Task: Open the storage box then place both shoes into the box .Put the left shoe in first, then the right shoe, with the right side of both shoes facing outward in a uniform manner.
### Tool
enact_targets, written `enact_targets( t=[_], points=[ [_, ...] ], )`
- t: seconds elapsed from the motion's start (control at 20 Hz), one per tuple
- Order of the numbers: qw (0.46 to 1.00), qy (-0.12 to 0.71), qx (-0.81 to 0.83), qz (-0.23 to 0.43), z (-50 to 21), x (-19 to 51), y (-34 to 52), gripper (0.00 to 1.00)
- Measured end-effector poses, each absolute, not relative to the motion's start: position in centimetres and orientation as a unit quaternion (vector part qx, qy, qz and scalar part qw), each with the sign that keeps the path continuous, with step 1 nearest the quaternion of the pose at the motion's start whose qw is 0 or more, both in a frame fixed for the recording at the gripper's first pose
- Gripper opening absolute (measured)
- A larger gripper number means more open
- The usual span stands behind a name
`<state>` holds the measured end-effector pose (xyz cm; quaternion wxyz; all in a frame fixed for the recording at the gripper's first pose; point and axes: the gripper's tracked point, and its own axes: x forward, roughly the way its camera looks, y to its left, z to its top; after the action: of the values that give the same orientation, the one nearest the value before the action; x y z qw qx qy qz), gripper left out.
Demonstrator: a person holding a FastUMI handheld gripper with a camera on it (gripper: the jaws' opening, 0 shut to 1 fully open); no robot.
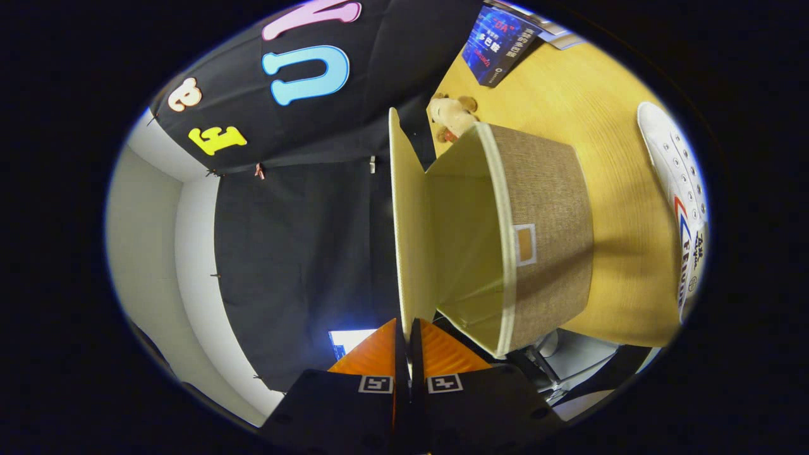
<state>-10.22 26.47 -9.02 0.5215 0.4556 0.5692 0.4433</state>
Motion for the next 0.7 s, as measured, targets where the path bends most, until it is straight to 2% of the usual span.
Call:
enact_targets(
  t=[0.4,0.7],
  points=[
    [0.572,0.540,0.379,0.487,-1.5,-10.7,34.7,0.05],
    [0.597,0.526,0.316,0.517,0.4,-12.4,44.1,0.05]
  ],
)
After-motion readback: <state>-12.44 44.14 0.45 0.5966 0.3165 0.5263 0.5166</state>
